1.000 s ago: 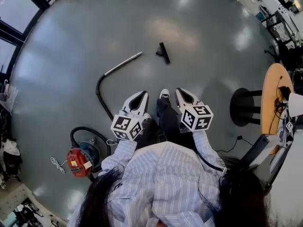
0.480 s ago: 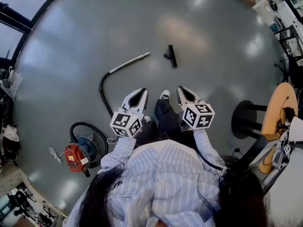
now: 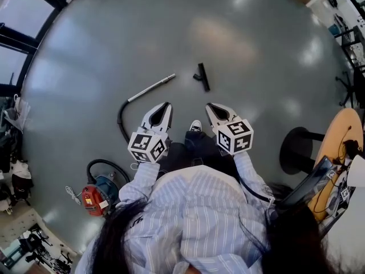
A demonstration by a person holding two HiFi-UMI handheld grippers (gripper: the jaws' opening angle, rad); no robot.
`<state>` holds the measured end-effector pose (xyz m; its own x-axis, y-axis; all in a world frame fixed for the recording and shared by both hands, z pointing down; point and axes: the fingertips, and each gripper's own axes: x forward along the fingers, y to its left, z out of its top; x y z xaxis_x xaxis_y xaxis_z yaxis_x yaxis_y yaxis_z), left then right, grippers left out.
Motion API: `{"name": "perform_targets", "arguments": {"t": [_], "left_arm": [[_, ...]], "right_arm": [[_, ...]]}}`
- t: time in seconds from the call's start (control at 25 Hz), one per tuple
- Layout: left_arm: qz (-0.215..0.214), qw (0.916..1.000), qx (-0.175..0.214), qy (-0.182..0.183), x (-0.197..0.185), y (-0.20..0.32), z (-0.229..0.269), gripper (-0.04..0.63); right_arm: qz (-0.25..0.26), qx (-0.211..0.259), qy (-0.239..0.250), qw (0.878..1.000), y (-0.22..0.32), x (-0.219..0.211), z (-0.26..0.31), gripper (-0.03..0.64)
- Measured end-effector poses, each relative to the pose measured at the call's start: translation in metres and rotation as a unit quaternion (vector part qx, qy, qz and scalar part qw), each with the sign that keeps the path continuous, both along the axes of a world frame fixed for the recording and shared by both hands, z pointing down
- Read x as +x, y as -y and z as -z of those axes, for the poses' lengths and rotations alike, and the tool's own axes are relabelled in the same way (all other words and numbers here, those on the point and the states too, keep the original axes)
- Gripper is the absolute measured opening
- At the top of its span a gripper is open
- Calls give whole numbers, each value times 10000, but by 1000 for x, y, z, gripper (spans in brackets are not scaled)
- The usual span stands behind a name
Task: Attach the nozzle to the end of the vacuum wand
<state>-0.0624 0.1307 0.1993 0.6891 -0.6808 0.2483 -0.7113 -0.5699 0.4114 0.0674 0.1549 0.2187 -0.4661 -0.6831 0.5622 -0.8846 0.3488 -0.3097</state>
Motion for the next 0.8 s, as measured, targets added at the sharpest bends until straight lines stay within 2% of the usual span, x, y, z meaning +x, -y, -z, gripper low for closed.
{"name": "perform_targets", "arguments": {"t": [0.16,0.28,0.48,0.64,0.8], "left_arm": [[66,9999,-102,-4,23,28,-3,8],[-9,9997,-215,78,37,38,-8,8],[-51,9986,-475,228,36,59,-24,8],[-221,9968,-563,527,31,83,-40,9],[-487,9931,-630,864,29,120,-64,19]], "right_arm": [[-14,-50,-154,9999,24,29,-8,8],[-45,-270,57,9996,36,43,-17,8],[-82,-585,213,9980,64,48,-34,8],[-263,-865,522,9945,88,52,-50,8],[-502,-1043,553,9917,122,63,-72,8]]}}
